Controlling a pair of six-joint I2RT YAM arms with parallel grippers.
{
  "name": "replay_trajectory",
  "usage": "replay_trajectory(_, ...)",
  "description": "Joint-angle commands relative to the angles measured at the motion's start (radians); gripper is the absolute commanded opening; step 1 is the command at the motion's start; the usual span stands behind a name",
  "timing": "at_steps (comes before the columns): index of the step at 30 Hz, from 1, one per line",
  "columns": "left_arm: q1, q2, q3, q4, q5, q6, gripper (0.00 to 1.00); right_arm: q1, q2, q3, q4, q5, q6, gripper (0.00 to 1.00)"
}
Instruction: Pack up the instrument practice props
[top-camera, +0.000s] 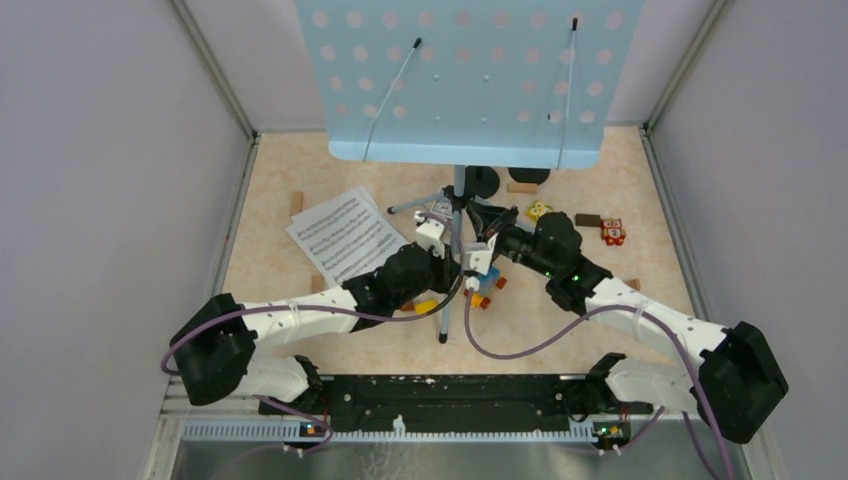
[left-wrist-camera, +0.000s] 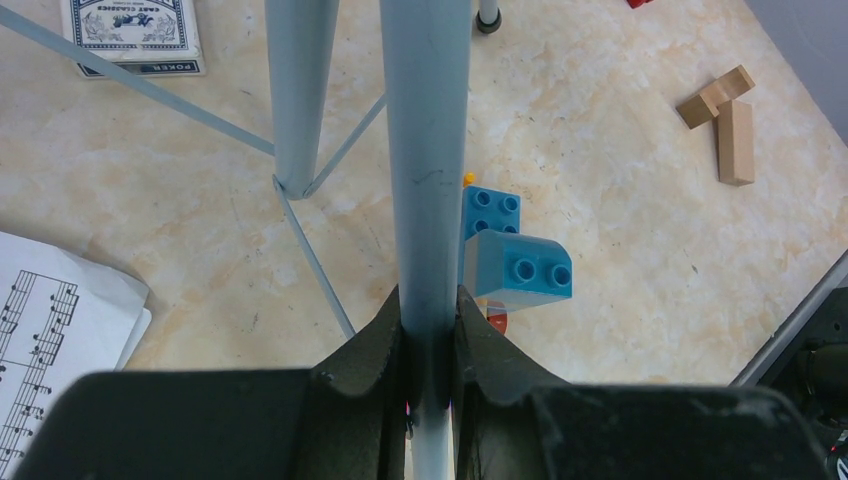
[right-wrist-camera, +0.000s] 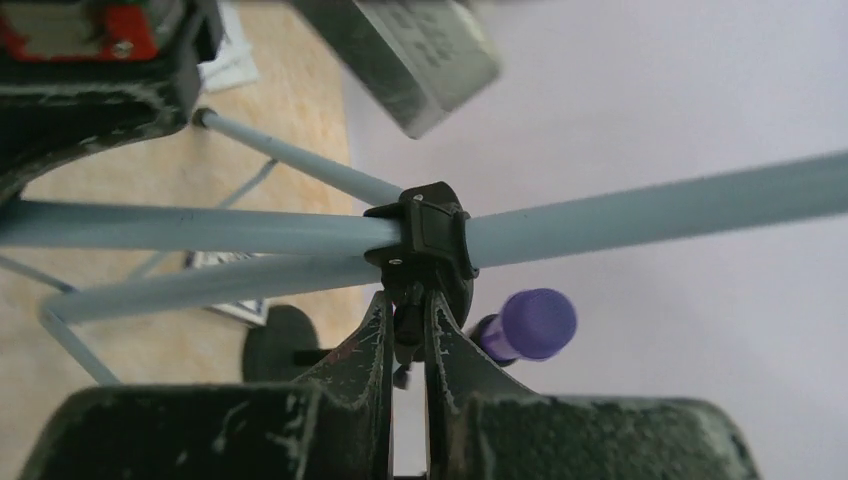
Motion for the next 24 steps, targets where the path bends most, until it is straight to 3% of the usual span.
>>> replay_trajectory(1,0.03,0.009,-0.062,-0.213,-0.104,0.032,0.0,0.029,-0.027,0.008,-0.37,0.232,-0.507,0.0)
replay_trajectory(4,0.03,0.018,-0.061,-0.211,-0.102,0.029,0.0,0.036,-0.079,-0.059,-0.254,0.294,-0.603,0.0)
replay_trajectory(8,0.03,0.032,-0.061,-0.202,-0.097,0.023,0.0,0.038,-0.149,-0.098,-0.087,0.236,-0.454,0.13)
replay_trajectory(12,0.03,0.038,-0.054,-0.204,-0.094,0.017,0.0,0.038,-0.225,-0.102,0.031,0.197,-0.121,0.46)
replay_trajectory(14,0.03,0.038,-0.053,-0.2,-0.094,0.015,0.0,0.037,-0.268,-0.131,0.115,0.199,0.072,0.55)
replay_trajectory(18,0.03,0.049,-0.045,-0.201,-0.09,0.014,0.0,0.036,-0.345,-0.24,0.286,0.298,0.48,0.58)
replay_trajectory(21,0.03,0.057,-0.04,-0.2,-0.085,0.015,0.0,0.038,-0.388,-0.321,0.418,0.47,0.808,0.59)
replay_trajectory(24,0.03,0.065,-0.036,-0.2,-0.081,0.014,0.0,0.037,-0.424,-0.352,0.424,0.694,1.171,0.57)
